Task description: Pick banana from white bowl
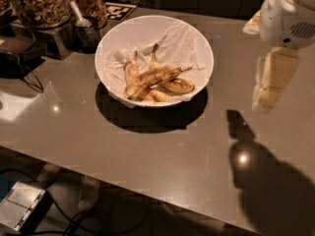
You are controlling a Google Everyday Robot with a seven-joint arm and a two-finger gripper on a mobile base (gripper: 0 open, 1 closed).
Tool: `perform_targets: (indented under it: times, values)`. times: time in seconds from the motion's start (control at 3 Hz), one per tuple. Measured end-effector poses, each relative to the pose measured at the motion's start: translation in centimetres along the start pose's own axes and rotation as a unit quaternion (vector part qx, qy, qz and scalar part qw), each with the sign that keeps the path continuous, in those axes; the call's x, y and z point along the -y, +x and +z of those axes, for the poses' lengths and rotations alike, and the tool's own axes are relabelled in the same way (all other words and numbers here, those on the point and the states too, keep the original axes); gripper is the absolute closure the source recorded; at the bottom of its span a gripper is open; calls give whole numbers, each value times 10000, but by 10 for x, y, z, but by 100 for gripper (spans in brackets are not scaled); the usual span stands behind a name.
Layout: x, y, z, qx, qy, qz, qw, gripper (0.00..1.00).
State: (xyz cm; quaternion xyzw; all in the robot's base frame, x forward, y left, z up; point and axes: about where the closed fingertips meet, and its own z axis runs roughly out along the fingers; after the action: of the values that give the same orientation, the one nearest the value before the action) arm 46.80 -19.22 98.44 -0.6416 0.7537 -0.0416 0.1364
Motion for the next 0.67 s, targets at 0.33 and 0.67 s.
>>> perform_targets:
  times: [0.33,0.67]
  values:
    - [26,-32,12,-189,-159,-477,9986,0]
    - [32,-41,12,-113,-41,-524,9986,0]
